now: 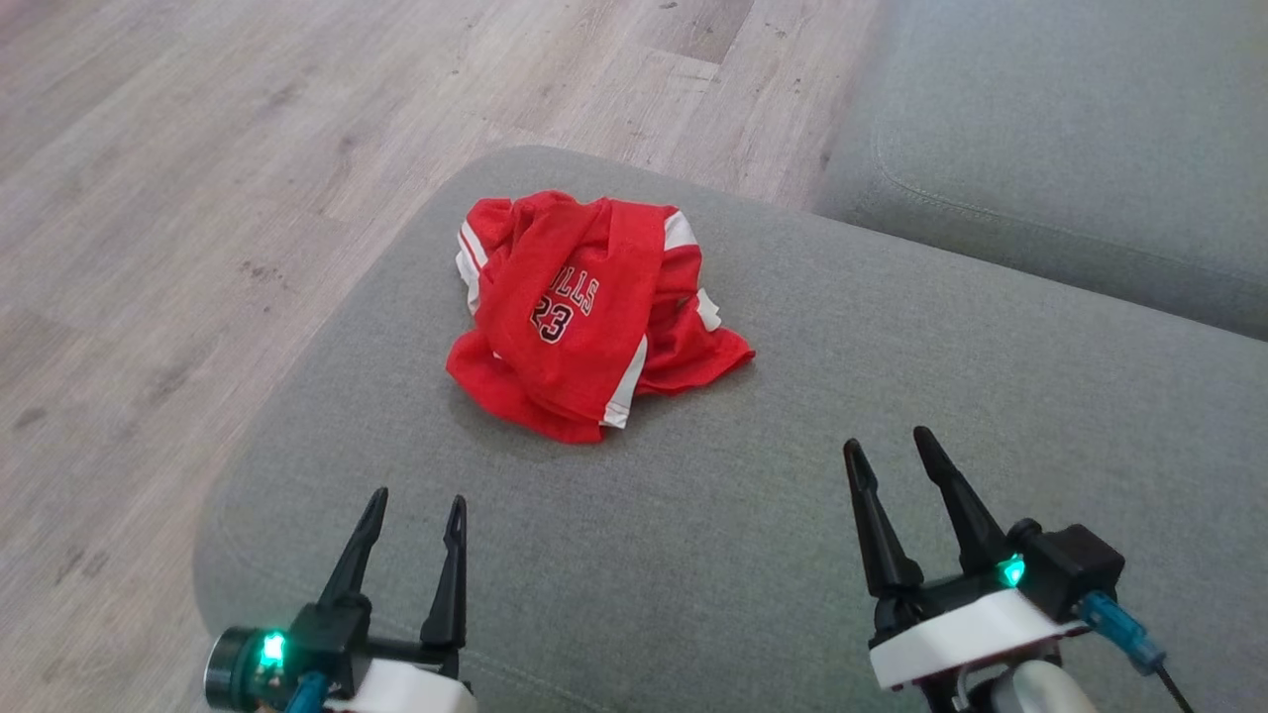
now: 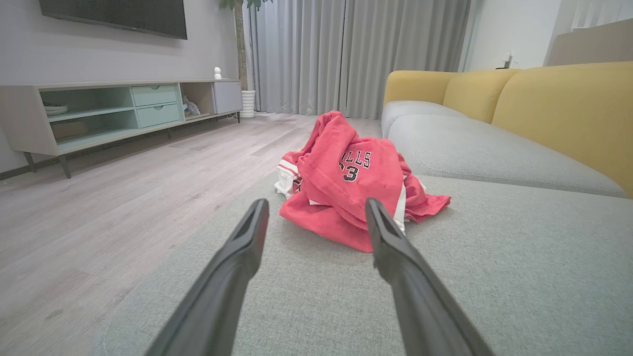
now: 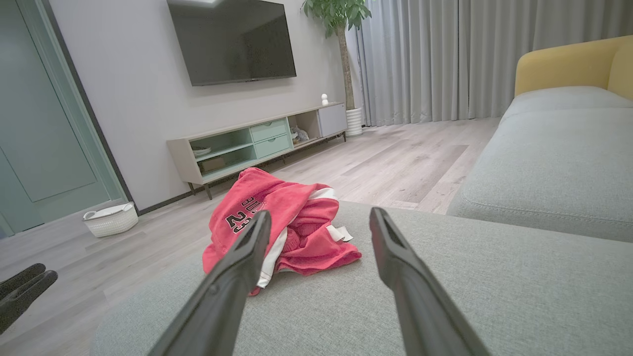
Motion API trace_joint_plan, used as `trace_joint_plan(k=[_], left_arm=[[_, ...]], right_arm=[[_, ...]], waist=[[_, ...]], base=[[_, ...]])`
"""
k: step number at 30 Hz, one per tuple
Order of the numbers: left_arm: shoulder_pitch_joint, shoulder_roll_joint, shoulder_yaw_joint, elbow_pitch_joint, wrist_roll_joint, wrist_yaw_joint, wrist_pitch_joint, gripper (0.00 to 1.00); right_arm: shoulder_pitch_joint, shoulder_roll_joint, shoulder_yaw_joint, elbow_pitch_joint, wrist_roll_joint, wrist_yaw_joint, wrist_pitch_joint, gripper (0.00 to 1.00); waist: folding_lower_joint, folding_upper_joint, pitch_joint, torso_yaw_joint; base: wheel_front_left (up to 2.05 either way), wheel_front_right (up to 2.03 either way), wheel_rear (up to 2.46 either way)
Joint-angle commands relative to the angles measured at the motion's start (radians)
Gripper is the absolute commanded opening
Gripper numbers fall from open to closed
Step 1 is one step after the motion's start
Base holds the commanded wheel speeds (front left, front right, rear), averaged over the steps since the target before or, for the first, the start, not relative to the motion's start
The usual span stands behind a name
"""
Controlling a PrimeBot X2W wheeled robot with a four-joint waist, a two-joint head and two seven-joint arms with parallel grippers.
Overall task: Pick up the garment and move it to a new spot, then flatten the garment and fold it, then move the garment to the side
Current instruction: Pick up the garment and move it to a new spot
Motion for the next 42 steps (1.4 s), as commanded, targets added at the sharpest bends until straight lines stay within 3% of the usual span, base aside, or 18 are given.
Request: trace_joint_plan(k=[1,6,11,17,22,30,37,38,39,40,42], left_arm=[[-0.028,0.007,0.030,-0.038,0.009,-0.001,-0.010,1.00],[-0.049,0.013,0.024,-0.052,0.017,-0.008,-0.010,1.00],[-0.190,0.062,0.011,-0.049,0.038,-0.059,0.008,1.00],[-0.445,0.140,-0.017,0.015,0.001,-0.141,0.163,1.00],[-0.597,0.205,-0.062,0.094,-0.078,-0.156,0.274,1.00],[-0.788,0.329,-0.225,0.246,-0.272,-0.157,0.381,1.00],[-0.870,0.348,-0.256,0.424,-0.318,-0.157,0.366,1.00],[-0.876,0.344,-0.262,0.444,-0.326,-0.157,0.363,0.95],[-0.882,0.340,-0.266,0.459,-0.336,-0.157,0.357,0.33],[-0.887,0.337,-0.272,0.469,-0.347,-0.157,0.347,0.00],[-0.900,0.331,-0.275,0.478,-0.374,-0.157,0.304,0.00]], right_arm=[[-0.014,-0.007,0.023,-0.036,0.004,-0.001,-0.011,1.00],[-0.024,-0.007,0.030,-0.038,-0.008,-0.001,-0.011,1.00],[-0.055,-0.007,0.023,-0.046,-0.026,-0.001,-0.011,1.00],[-0.097,-0.007,0.014,-0.058,-0.048,-0.001,-0.011,1.00],[-0.132,-0.007,0.022,-0.062,-0.066,-0.001,-0.011,1.00],[-0.178,-0.007,0.039,-0.062,-0.082,-0.001,-0.011,1.00],[-0.194,-0.007,0.034,-0.065,-0.091,-0.001,-0.011,1.00],[-0.195,-0.007,0.033,-0.066,-0.091,-0.001,-0.011,1.00],[-0.195,-0.007,0.033,-0.066,-0.092,-0.001,-0.011,1.00],[-0.195,-0.007,0.033,-0.066,-0.092,-0.001,-0.011,1.00],[-0.197,-0.007,0.033,-0.065,-0.091,-0.001,-0.011,1.00]], waist=[[0.0001,0.0000,0.003,-0.002],[0.0001,0.0000,0.030,-0.023],[0.0001,0.0000,0.093,-0.069],[0.0001,0.0000,0.178,-0.116],[0.0001,0.0000,0.238,-0.154],[0.0001,0.0000,0.312,-0.222],[0.0001,0.0000,0.340,-0.256],[0.0001,0.0000,0.340,-0.258],[0.0001,0.0000,0.341,-0.260],[0.0001,0.0000,0.341,-0.262],[0.0001,0.0000,0.340,-0.265]], base=[[0.00,0.00,0.00],[0.00,0.00,0.00],[0.00,0.00,0.00],[0.00,0.00,0.00],[0.00,0.00,0.00],[0.00,0.00,0.00],[0.00,0.00,0.00],[0.00,0.00,0.00],[0.00,0.00,0.00],[0.00,0.00,0.00],[0.00,0.00,0.00]])
